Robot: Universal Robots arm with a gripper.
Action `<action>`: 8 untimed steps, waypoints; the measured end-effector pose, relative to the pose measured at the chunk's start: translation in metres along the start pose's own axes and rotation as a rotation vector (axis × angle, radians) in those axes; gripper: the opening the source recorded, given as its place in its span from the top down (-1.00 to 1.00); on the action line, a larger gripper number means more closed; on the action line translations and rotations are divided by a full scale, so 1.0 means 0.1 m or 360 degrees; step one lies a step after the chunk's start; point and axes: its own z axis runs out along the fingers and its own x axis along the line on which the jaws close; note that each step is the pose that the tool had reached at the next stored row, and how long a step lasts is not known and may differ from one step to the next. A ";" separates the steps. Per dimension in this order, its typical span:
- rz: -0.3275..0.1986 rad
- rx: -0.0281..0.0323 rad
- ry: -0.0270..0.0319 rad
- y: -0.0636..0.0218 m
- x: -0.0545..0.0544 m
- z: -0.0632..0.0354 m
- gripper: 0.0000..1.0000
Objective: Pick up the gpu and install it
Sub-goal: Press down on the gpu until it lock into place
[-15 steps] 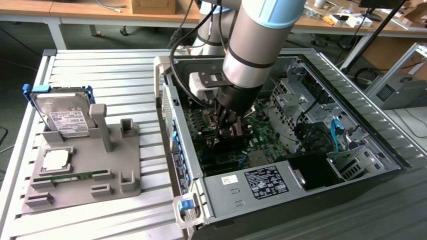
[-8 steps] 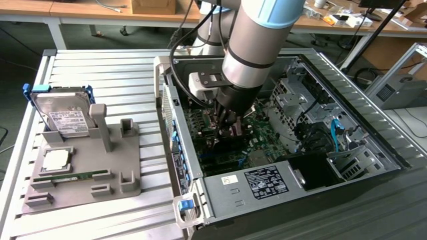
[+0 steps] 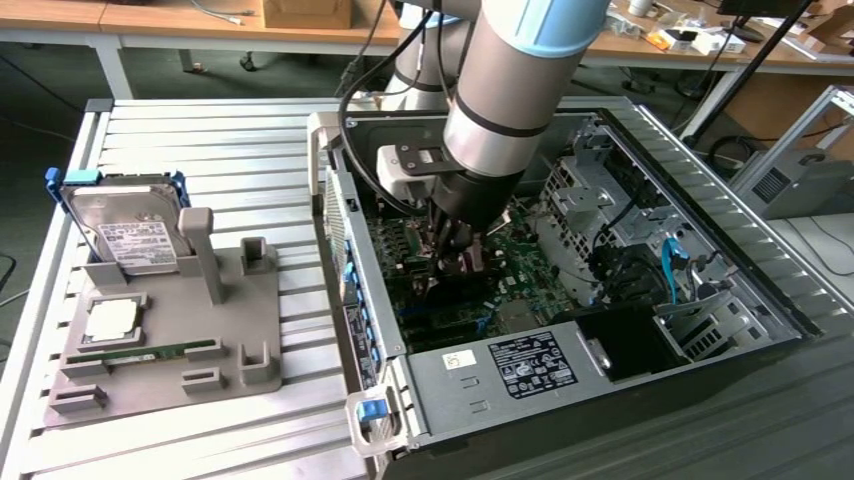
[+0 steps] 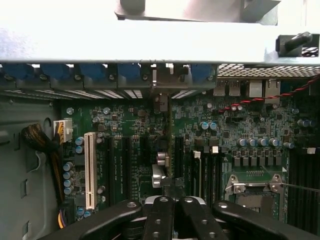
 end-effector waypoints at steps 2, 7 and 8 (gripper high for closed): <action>0.0000 -0.00001 0.00001 0.000 0.00 0.001 0.79; 0.0000 -0.00004 0.00007 0.001 0.01 0.014 0.79; 0.0000 -0.00003 0.00005 0.002 0.01 0.016 0.79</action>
